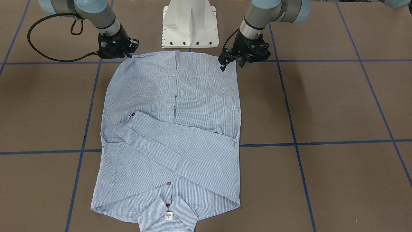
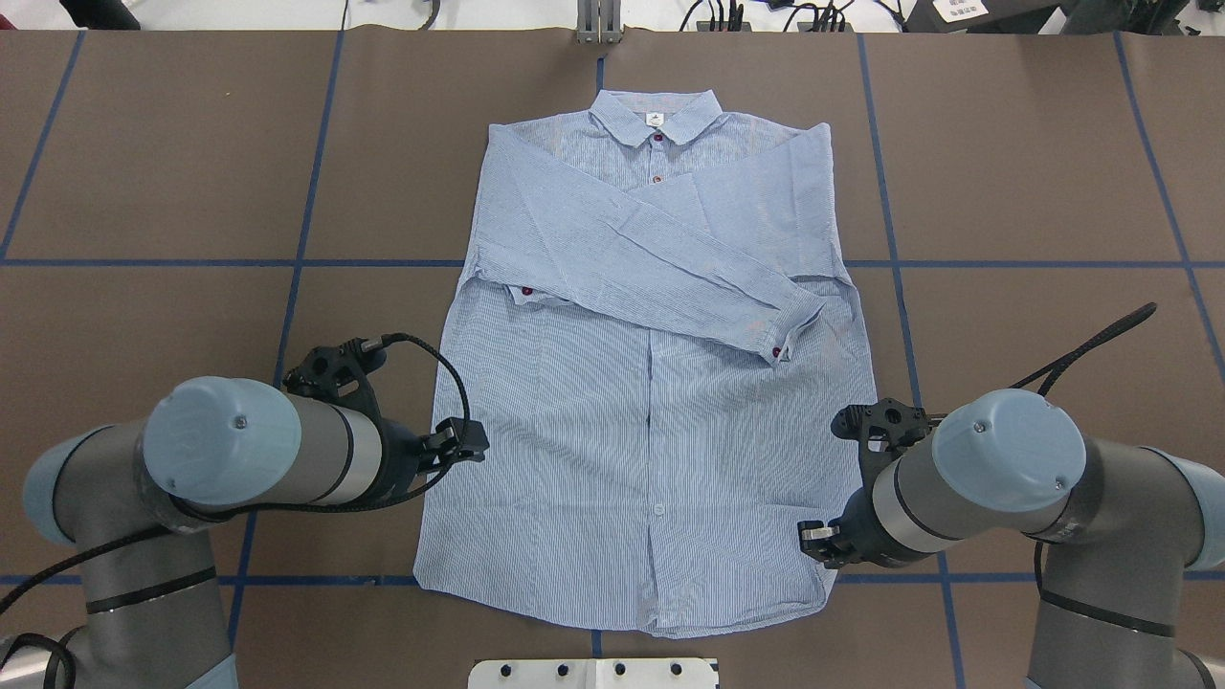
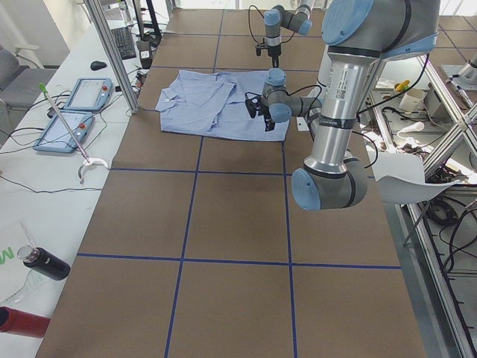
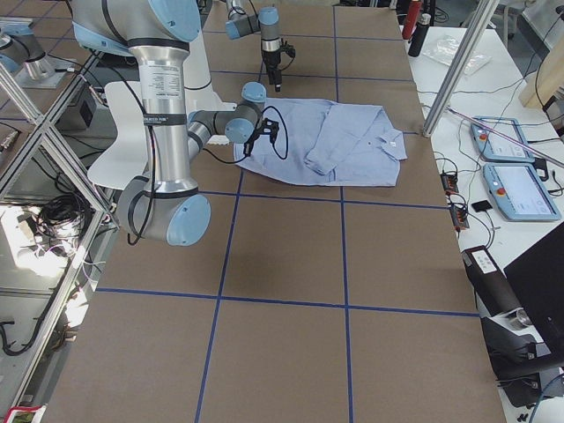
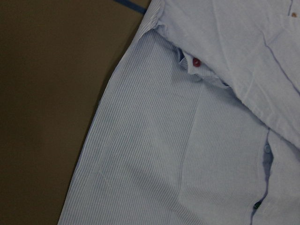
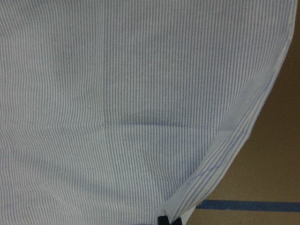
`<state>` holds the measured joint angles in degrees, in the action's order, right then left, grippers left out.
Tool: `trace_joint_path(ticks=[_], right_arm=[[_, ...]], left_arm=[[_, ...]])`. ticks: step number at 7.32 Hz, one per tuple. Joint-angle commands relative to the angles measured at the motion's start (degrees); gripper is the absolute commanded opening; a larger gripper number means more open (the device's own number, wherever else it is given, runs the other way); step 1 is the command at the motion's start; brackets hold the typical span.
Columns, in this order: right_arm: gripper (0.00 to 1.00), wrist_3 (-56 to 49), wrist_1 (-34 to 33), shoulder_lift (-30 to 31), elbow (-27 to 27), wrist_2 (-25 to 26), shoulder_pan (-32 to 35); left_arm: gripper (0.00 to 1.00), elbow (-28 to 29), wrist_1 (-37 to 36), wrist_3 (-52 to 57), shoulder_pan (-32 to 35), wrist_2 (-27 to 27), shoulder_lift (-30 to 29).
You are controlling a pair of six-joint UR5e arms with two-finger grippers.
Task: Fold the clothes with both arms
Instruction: 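Lower the left gripper to its hem corner while the right gripper holds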
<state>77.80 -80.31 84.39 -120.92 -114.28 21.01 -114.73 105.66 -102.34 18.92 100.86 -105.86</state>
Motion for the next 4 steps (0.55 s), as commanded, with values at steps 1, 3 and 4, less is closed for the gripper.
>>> trace_joint_path(ticks=[1,3,4], right_arm=[[0.00,0.07,-0.02,-0.98,-0.45,0.11,2.01],[0.00,0.07,-0.02,-1.07,-0.81,0.11,2.46],[0.00,0.07,-0.02,-1.07,-1.07,-0.15,2.98]], left_arm=[[0.90,0.39,-3.61,-2.16,-5.27,-1.45,0.65],[0.79,1.18,-4.40,-2.87,-6.70,-1.54,0.65],[0.75,1.27,-5.54,-2.87,-6.70,-1.63,0.74]])
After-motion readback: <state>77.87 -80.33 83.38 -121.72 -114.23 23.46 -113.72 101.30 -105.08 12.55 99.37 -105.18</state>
